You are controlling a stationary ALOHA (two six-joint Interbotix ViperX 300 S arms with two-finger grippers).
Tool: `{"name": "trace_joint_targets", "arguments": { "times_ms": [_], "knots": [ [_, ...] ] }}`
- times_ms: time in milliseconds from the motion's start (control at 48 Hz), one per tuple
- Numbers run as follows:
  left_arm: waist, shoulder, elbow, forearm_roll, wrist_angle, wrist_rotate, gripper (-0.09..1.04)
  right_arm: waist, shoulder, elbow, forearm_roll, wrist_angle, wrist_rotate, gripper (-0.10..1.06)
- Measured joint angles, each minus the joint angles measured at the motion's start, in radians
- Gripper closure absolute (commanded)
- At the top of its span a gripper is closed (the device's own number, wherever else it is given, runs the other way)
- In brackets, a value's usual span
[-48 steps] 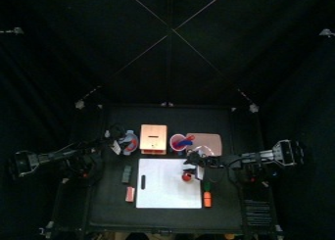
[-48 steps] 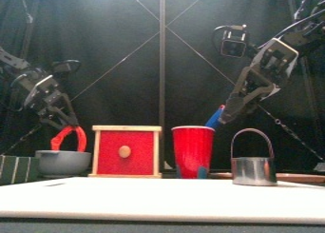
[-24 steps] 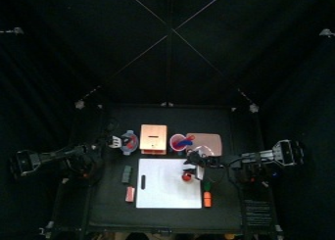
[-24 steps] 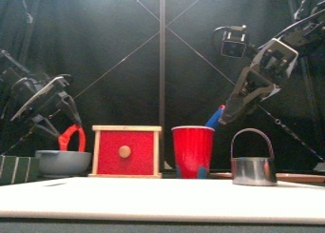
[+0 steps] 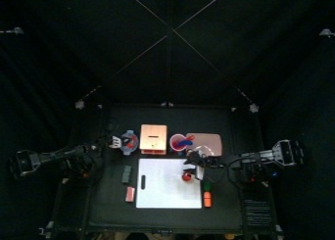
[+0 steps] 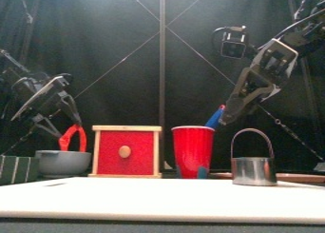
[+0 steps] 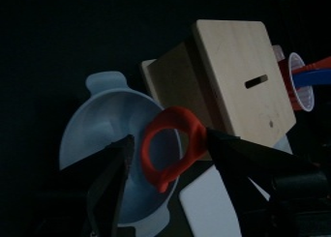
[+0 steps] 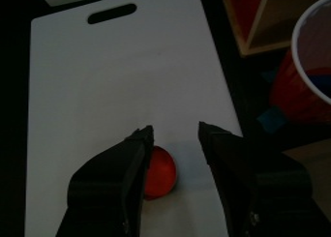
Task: Get the cutter from the drawer then cut the dough then place the extra dough in the bowl
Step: Place the extra dough in the bowl
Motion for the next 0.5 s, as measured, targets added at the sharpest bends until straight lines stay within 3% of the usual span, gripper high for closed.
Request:
{"name": "trace_joint_targets", "arguments": {
  "times_ms": [250, 500],
  "knots": [
    [-0.081, 0.000, 0.025, 0.072, 0.009, -0.002, 0.01, 0.000, 0.014, -0.002, 0.003, 0.000, 0.000, 0.17],
    [-0.032, -0.005, 0.064, 0.072, -0.009, -0.008, 0.01, 0.000, 0.014, -0.002, 0.020, 0.000, 0.000, 0.17]
  ]
}}
